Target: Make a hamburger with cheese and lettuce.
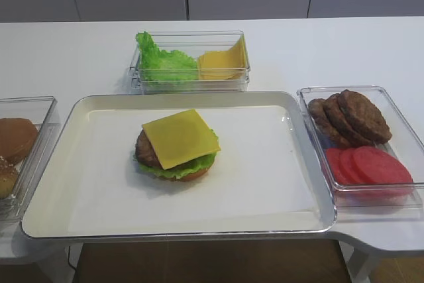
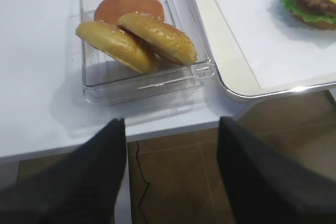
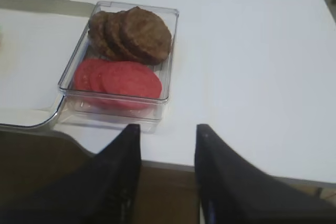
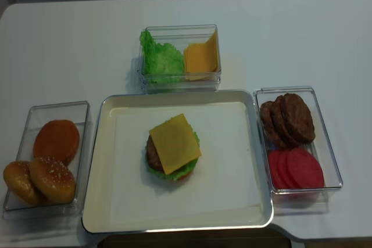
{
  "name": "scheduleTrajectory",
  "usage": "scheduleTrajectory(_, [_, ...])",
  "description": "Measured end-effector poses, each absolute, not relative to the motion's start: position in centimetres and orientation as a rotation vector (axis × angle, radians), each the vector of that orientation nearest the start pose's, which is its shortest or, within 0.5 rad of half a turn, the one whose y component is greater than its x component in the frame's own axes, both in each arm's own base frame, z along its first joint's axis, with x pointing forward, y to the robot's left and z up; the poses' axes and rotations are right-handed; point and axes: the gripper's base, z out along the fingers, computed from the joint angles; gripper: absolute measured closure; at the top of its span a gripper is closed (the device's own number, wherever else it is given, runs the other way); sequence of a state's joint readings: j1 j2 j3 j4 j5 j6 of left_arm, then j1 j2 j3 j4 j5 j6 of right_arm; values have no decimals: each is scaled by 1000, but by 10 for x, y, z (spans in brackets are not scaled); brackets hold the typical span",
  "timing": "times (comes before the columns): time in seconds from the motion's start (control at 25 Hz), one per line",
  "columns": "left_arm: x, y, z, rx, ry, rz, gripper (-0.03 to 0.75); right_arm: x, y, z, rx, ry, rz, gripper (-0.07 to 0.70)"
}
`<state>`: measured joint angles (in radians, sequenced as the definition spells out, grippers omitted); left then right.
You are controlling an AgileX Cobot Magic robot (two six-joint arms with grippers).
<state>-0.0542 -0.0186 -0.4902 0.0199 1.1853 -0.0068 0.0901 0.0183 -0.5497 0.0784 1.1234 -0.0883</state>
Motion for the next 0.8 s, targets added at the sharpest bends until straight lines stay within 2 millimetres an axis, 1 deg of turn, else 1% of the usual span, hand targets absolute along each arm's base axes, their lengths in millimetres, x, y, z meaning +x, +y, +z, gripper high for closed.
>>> scheduleTrajectory(0.08, [-12,2,265,49,2159,-11,302,-15,5,284,-181,2046,88,347])
scheduleTrajectory(0.24, [-12,2,265,49,2159,-11,302,-12,6,274,-182,2073,87,349])
scheduleTrajectory(0.52, [-12,2,265,49,2159,-11,302,-9,5,268,-182,2094,79,350])
scheduleTrajectory(0.8, [-12,2,265,49,2159,-11,302,-9,5,268,-174,2094,78,350])
